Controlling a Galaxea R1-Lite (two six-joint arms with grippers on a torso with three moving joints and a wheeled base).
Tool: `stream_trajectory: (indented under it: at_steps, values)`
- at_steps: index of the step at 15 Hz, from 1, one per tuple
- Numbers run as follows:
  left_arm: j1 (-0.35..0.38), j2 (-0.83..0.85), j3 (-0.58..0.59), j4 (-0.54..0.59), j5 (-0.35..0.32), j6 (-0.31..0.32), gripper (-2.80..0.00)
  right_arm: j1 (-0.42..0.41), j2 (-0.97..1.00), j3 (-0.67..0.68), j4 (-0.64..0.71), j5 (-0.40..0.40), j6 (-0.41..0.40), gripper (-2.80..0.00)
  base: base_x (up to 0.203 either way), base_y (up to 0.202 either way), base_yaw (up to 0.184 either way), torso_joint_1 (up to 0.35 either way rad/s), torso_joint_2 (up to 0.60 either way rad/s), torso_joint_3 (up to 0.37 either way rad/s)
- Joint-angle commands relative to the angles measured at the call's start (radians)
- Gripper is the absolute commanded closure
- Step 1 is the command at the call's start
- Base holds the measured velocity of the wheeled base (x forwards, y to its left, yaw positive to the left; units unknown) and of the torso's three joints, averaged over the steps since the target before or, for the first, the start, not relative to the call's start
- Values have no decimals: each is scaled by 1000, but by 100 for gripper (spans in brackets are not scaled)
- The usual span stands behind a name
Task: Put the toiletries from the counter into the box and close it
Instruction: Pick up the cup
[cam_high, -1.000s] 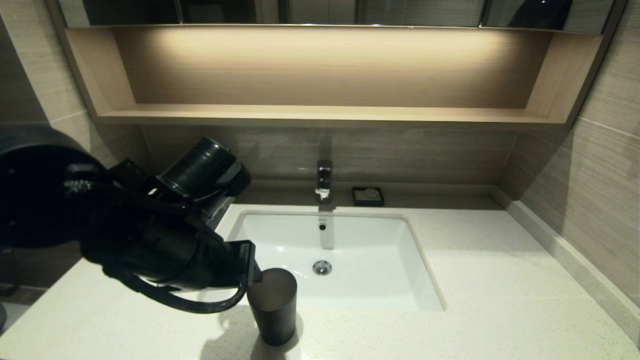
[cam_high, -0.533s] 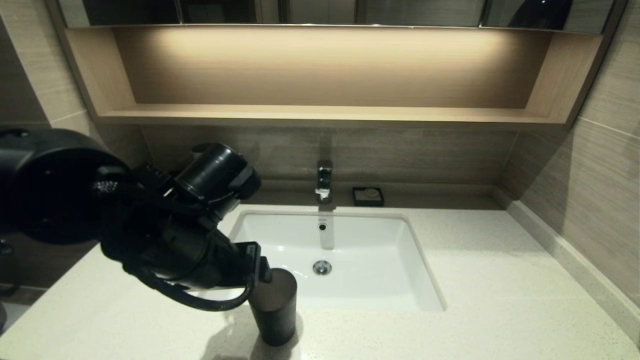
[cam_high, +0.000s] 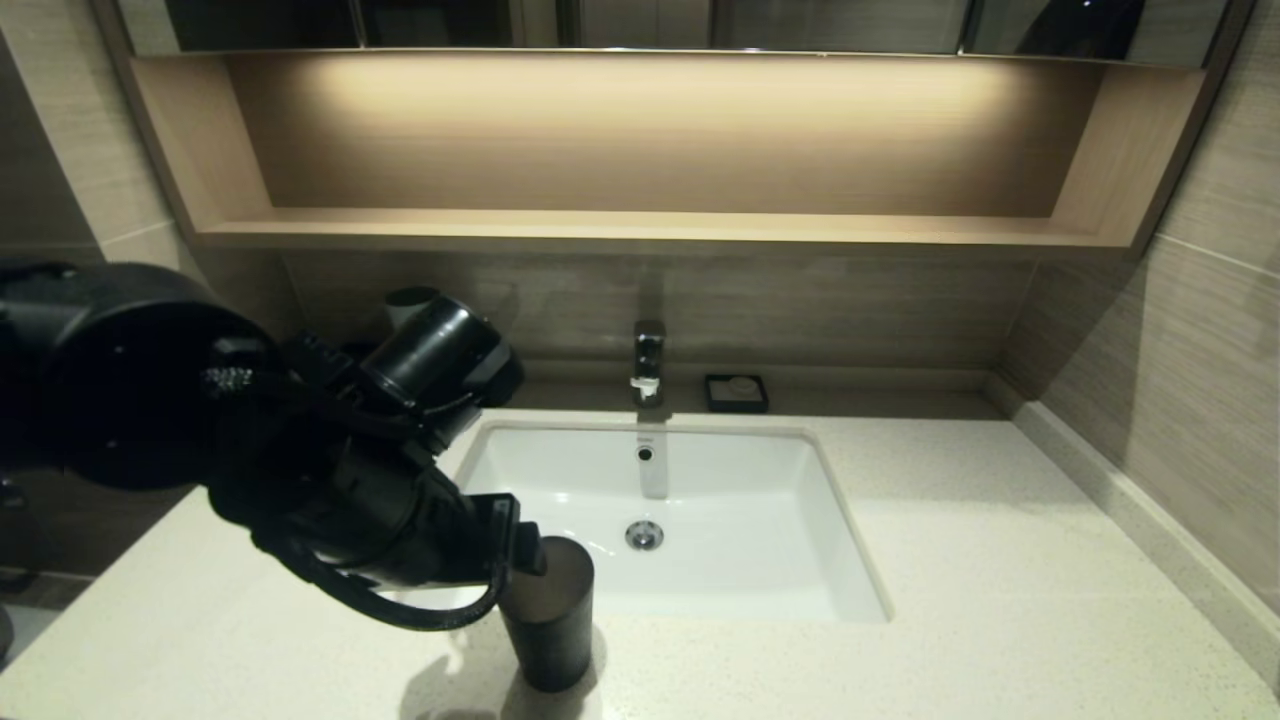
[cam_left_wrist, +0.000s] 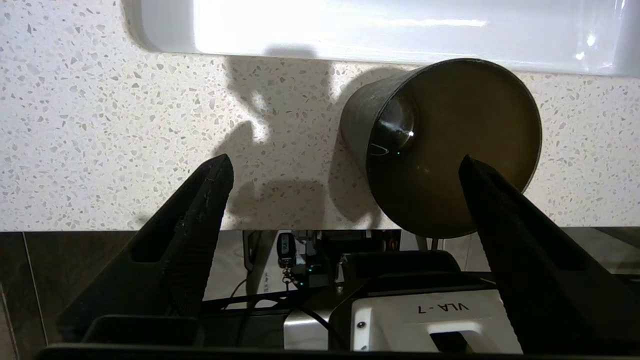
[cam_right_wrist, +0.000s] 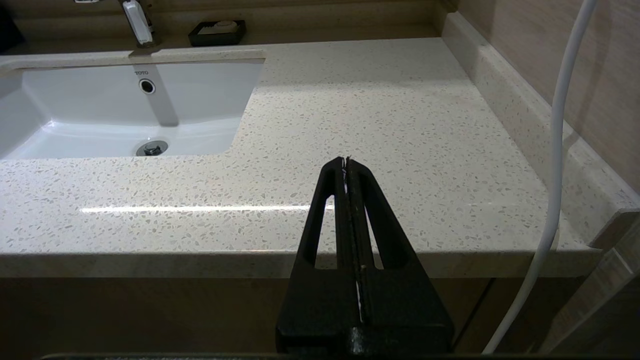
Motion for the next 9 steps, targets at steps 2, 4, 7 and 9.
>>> stream_trajectory:
  at_steps: [2, 4, 7, 9]
  values:
    - [-1, -2, -1, 3, 1, -5, -280, 0, 2, -1, 0, 0, 1, 0, 0, 0, 0, 0, 0, 0]
    - [-1, -33, 14, 2, 5, -7, -280, 0, 2, 1, 0, 0, 1, 0, 0, 0, 0, 0, 0, 0]
    - [-1, -135, 111, -35, 6, -13, -280, 0, 2, 1, 0, 0, 1, 0, 0, 0, 0, 0, 0, 0]
    - [-1, -203, 209, -124, 7, -5, -280, 0, 2, 0, 0, 0, 1, 0, 0, 0, 0, 0, 0, 0]
